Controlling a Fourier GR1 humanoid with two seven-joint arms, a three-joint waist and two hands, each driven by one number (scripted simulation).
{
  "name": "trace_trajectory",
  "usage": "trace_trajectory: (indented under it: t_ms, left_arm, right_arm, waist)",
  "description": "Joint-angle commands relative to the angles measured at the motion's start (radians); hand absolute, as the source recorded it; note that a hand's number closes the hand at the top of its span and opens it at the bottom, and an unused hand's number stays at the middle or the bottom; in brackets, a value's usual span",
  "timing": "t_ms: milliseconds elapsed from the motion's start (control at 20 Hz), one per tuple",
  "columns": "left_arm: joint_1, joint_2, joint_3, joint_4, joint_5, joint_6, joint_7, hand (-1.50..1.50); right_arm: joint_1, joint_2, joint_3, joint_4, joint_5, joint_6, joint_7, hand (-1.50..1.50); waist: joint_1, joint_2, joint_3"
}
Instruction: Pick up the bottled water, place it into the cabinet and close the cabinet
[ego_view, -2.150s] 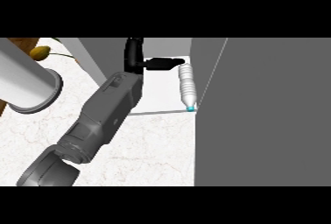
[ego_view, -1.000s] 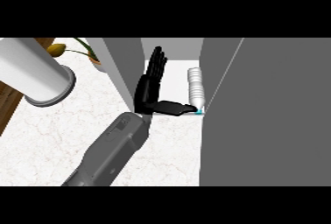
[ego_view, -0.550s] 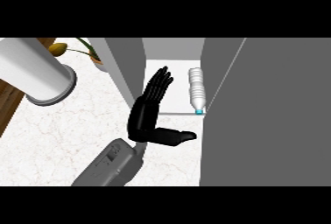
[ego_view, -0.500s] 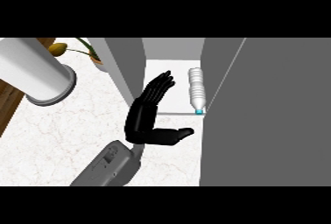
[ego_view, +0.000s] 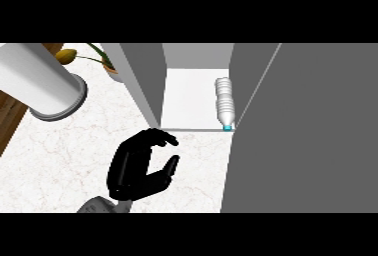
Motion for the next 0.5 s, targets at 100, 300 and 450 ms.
trace_trajectory:
  t_ms: [100,300,450]
  left_arm:
    - [0.16,0.136,0.074,-0.163,0.04,-0.02,-0.004,-1.5]
    - [0.253,0.179,0.119,-0.245,0.086,-0.045,-0.014,-1.5]
    - [0.299,0.197,0.153,-0.265,0.122,-0.064,-0.018,-1.5]
  right_arm:
    - [0.013,-0.095,0.017,-0.192,0.134,0.053,0.005,1.5]
    - [-0.01,-0.093,0.122,-0.195,0.203,0.042,0.017,1.5]
    - [-0.01,-0.142,0.239,-0.183,0.221,0.082,0.059,1.5]
  waist:
    - [0.003,-0.007,-0.001]
    - [-0.001,-0.007,-0.003]
    - [-0.003,-0.007,-0.004]
